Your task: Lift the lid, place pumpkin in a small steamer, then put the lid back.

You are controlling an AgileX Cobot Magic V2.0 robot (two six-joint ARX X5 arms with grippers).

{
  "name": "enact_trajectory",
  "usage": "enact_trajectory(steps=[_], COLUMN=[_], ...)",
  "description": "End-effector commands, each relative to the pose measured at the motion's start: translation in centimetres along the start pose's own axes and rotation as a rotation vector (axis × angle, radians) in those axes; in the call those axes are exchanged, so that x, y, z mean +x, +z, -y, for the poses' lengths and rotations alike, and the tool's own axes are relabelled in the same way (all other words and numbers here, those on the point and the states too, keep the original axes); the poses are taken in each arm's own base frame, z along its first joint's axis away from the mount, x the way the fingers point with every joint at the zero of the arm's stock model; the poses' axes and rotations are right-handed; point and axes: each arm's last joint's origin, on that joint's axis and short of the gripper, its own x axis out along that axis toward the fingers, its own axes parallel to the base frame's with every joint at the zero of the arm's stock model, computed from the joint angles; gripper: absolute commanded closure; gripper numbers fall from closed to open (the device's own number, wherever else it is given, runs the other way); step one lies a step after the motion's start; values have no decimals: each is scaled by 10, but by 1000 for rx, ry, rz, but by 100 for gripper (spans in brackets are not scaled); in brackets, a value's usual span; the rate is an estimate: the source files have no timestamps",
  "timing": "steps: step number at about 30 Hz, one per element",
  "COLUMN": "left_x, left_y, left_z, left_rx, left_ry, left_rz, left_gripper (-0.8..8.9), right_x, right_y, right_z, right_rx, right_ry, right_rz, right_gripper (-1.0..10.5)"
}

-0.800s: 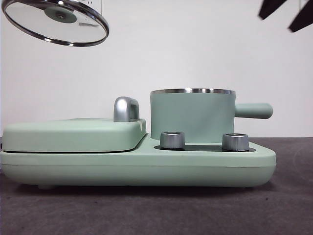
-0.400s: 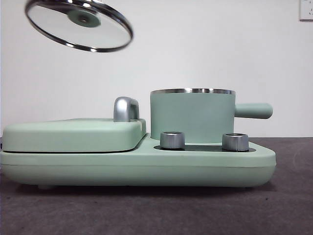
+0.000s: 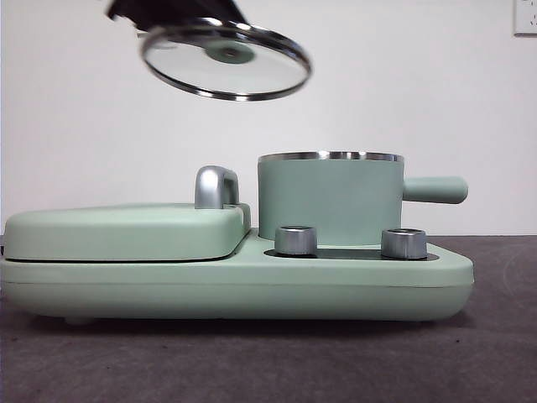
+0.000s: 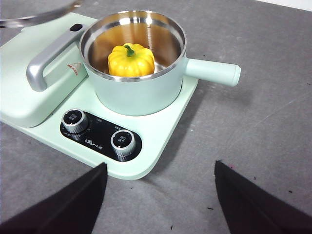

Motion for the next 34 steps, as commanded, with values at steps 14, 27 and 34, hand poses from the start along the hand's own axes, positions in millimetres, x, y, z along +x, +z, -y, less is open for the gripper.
enact_trajectory(steps=[14,27,34], left_x=[76,111,125], left_y=[-13,-19,-25], left_z=[9,13,13], left_rx=[-4,10,54], left_ry=[-62,-83,-83], left_rz=[172,193,171], left_gripper=[798,798,798], right_x=[0,0,0], right_y=[-2,-3,-3], right_z=[0,0,0], right_rx=[9,8,8], right_ry=[-1,-3,-3], right_rz=[-27,-37,-37], right_gripper=[610,610,610])
